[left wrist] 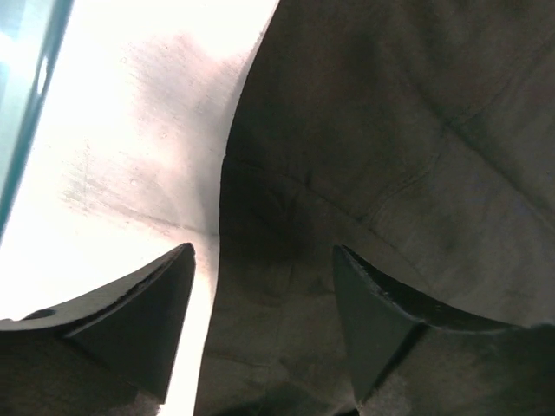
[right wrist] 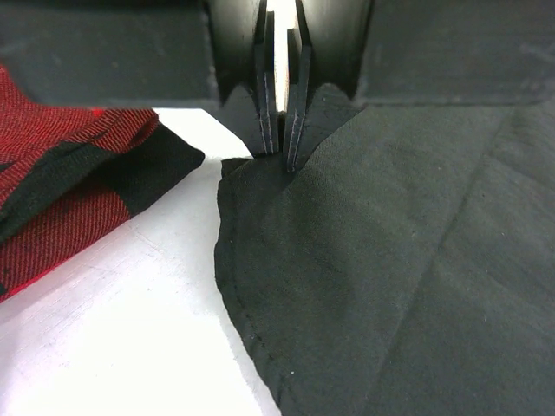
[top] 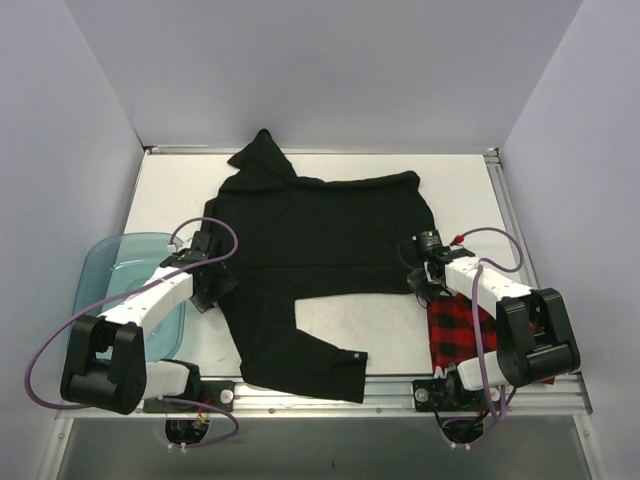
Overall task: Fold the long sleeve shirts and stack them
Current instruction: Fold the shirt
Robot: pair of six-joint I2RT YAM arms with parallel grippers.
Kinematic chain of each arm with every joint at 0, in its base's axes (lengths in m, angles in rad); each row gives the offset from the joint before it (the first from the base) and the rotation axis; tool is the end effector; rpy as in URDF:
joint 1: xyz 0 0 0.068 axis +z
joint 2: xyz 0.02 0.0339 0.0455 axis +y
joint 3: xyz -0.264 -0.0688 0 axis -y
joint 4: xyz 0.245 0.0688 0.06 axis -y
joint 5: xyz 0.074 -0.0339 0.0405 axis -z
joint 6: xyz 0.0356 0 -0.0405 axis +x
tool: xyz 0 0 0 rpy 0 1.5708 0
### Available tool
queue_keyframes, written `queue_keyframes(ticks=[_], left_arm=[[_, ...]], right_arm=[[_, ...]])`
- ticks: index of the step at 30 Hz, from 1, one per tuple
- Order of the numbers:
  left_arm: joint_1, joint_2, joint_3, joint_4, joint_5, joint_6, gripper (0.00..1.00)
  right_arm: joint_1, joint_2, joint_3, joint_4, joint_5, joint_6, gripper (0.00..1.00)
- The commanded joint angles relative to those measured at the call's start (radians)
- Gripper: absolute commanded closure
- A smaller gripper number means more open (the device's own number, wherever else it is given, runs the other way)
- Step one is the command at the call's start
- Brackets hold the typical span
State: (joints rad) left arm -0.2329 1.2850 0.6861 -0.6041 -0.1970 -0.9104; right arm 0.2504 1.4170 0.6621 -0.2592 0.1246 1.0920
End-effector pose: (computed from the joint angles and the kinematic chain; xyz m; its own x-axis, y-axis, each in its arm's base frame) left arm 0.2166 -0.0442 0.1766 -0.6816 -0.6343 -0.3648 -0.6202 0.7654 -0.1719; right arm 0.2500 0.0594 0.1574 -0.5407 0.7707 -0.3371 0.6461 0.6371 0.4204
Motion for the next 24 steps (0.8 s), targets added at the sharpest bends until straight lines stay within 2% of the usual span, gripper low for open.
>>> queue_keyframes(ticks=[1, 5, 8, 11, 12, 14, 15, 21, 24], left_arm=[[0.004, 0.016, 0.004, 0.035, 0.01, -0.024, 0.29], [0.004, 0.036, -0.025, 0.067, 0.014, -0.022, 0.36], [-0.005, 0.062, -0.033, 0.086, 0.013, -0.021, 0.47], [-0.012, 0.079, -0.04, 0.089, 0.016, -0.019, 0.65], [-0.013, 0.076, -0.043, 0.086, 0.018, -0.016, 0.81], [-0.014, 0.06, -0.046, 0.073, 0.019, -0.015, 0.97], [-0.016, 0.031, -0.048, 0.057, 0.018, -0.013, 1.0], [-0.016, -0.093, 0.006, -0.052, 0.004, 0.016, 1.0], [-0.009, -0.098, 0.061, -0.1, -0.002, 0.03, 1.0]], right_arm=[[0.006, -0.036, 0.031, -0.064, 0.018, -0.04, 1.0], [0.006, -0.044, 0.037, -0.064, 0.015, -0.069, 1.0], [0.006, -0.049, 0.042, -0.069, 0.02, -0.089, 1.0], [0.006, -0.053, 0.042, -0.071, 0.023, -0.106, 1.0], [0.006, -0.061, 0.041, -0.075, 0.023, -0.109, 1.0], [0.006, -0.073, 0.04, -0.077, 0.018, -0.126, 1.0], [0.006, -0.088, 0.042, -0.083, 0.015, -0.136, 1.0], [0.006, -0.131, 0.118, -0.165, 0.007, -0.247, 1.0], [-0.002, -0.136, 0.184, -0.218, 0.009, -0.296, 1.0]])
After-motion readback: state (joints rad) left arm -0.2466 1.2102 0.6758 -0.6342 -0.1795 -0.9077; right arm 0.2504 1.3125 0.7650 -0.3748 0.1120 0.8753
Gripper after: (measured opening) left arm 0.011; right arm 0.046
